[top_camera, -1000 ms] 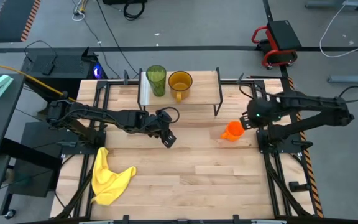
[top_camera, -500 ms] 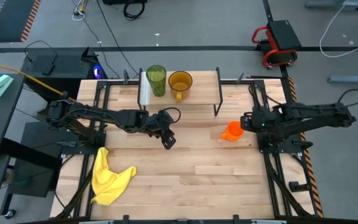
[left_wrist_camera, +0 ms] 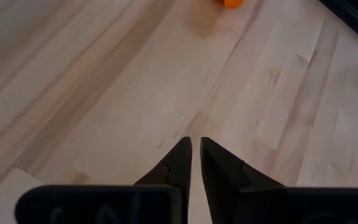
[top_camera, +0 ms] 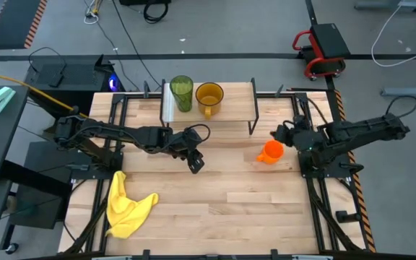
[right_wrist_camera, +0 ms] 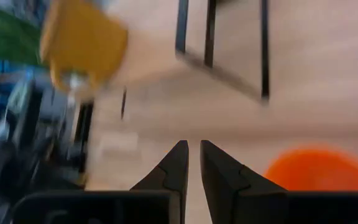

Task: Stack small to large cups/mugs on shelf
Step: Put the orange mug on the shelf

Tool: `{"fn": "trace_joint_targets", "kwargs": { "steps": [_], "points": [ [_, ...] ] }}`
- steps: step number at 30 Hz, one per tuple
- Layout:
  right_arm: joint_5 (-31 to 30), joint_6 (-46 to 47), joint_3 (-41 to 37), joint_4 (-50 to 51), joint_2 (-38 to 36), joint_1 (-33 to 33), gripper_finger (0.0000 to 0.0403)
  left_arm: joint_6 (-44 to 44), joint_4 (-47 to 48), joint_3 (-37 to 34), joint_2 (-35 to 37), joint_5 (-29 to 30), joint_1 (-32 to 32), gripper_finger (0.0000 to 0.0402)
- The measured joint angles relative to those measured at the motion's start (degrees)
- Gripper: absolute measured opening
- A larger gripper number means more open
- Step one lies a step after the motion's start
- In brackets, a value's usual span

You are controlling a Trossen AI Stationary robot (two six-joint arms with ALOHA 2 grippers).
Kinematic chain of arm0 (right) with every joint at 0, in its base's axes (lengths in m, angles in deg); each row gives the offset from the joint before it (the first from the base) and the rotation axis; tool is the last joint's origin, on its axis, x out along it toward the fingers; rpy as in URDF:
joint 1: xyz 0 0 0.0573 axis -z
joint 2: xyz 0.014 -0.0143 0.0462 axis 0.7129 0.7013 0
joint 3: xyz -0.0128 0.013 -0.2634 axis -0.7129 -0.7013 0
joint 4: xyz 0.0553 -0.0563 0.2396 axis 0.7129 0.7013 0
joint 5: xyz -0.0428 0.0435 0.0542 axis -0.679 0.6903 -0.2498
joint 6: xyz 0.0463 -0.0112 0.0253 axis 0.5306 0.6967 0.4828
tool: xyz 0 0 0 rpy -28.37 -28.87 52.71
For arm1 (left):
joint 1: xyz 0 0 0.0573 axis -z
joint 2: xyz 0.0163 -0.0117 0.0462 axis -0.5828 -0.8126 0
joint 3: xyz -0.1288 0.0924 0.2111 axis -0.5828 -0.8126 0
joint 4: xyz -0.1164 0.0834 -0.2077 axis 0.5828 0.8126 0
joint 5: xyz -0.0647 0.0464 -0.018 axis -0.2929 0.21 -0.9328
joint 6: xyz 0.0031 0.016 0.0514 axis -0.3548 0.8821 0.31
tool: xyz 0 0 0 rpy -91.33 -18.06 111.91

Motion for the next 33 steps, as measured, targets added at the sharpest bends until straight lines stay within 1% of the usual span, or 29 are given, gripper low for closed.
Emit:
{"fn": "trace_joint_targets", "kwargs": {
  "steps": [3, 5, 7, 10, 12, 15, 20, 26, 33],
  "points": [
    [-9.0, 4.2, 0.0, 2.1, 2.1, -1.5, 0.0044, 0.3, -0.3, 0.0, 0.0, 0.0, 0.0, 0.0039],
    [-11.0, 8.1, 0.0, 4.7, 3.9, -1.0, 0.0036, 1.0, -0.3, 0.0, 0.0, -0.1, -0.2, 0.0041],
    [-9.8, 12.4, 0.0, 8.4, 6.2, -0.3, 0.0024, 1.4, -0.3, 0.0, 0.0, -0.3, -0.6, 0.0043],
    [-5.0, 15.7, 0.0, 12.0, 10.1, 1.1, 0.0007, 1.5, -0.3, 0.0, 0.0, -1.2, -1.4, 0.0043],
    [-2.5, 17.3, 0.0, 13.1, 13.0, 1.8, 0.0007, 1.9, -0.3, 0.0, 0.0, -1.8, -1.9, 0.0042],
    [-0.7, 19.6, 0.0, 13.6, 16.3, 3.1, 0.0014, 2.8, -0.3, 0.0, 0.0, -2.4, -2.3, 0.0039],
    [6.0, 19.3, 0.0, 14.3, 19.6, 5.7, 0.0006, 3.0, -0.3, 0.0, 0.0, -4.1, -2.6, 0.0042],
    [6.7, 19.7, 0.0, 14.3, 20.4, 6.0, 0.001, 3.0, -0.3, 0.0, 0.0, -4.2, -2.4, 0.0045],
    [7.3, 21.2, 0.0, 15.8, 20.4, 6.0, 0.0006, 3.9, -0.2, 0.0, 0.0, -4.2, -2.4, 0.0041]
  ]
}}
